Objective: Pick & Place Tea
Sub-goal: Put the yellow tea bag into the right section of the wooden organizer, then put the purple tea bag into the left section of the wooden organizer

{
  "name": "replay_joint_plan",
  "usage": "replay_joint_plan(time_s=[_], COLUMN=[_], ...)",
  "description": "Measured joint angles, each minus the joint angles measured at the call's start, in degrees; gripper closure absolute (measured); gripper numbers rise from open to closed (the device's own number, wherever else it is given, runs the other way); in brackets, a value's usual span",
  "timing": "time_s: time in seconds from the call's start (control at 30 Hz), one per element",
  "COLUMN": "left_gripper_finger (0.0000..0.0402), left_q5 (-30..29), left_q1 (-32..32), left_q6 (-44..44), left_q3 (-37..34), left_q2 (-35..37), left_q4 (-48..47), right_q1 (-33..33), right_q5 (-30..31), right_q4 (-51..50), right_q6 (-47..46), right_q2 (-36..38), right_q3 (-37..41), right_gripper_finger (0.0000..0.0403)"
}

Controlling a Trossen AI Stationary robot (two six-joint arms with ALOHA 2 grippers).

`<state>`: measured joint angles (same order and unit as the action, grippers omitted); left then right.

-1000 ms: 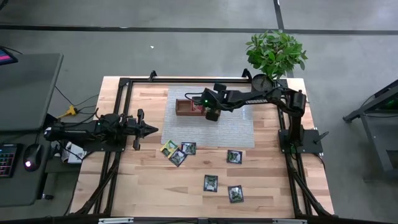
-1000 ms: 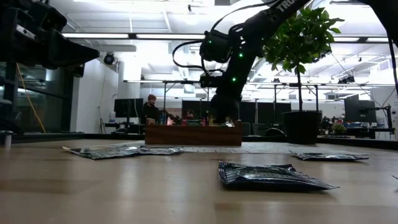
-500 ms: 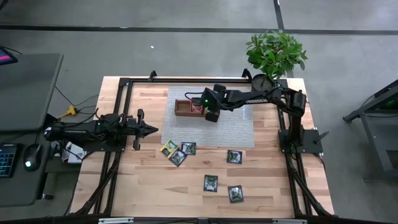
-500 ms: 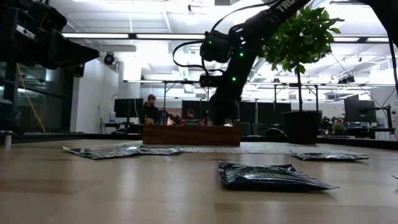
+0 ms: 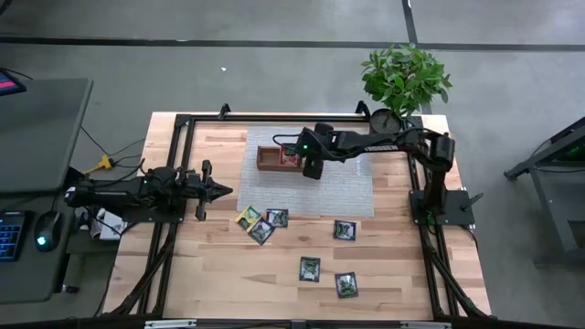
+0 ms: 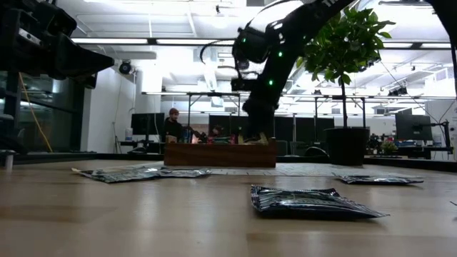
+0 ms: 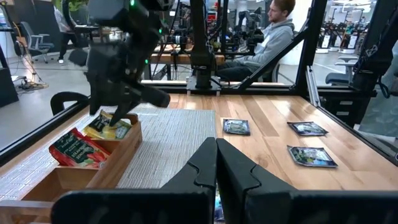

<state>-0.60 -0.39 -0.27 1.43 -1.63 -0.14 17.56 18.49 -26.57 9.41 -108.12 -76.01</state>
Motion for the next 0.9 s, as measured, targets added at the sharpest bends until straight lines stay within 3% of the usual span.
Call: replay_joint_plan(time_s=[0.3,0.57,0.9], left_gripper_finger=[0.0401,0.0401,0.0401], left_q5=[-8.05,-7.98,-7.82], left_q1=[0.00,0.00,0.00], left_q6=[1.55,1.54,1.53], left_q3=[0.00,0.02,0.02], left_q2=[0.00,0.02,0.02], left_q4=[2.34,1.44,1.42], right_q1=[-1.30,-5.44,-13.86], right_q5=[-0.91,-4.09,-11.78], right_q4=[-2.24,-13.36,-31.43], right_q6=[-1.75,-12.55,-21.35], right_q2=[7.80,14.76,16.40], right_q3=[0.00,-0.02,-0.02], right_gripper_finger=[0.0205,0.0205,0.0206])
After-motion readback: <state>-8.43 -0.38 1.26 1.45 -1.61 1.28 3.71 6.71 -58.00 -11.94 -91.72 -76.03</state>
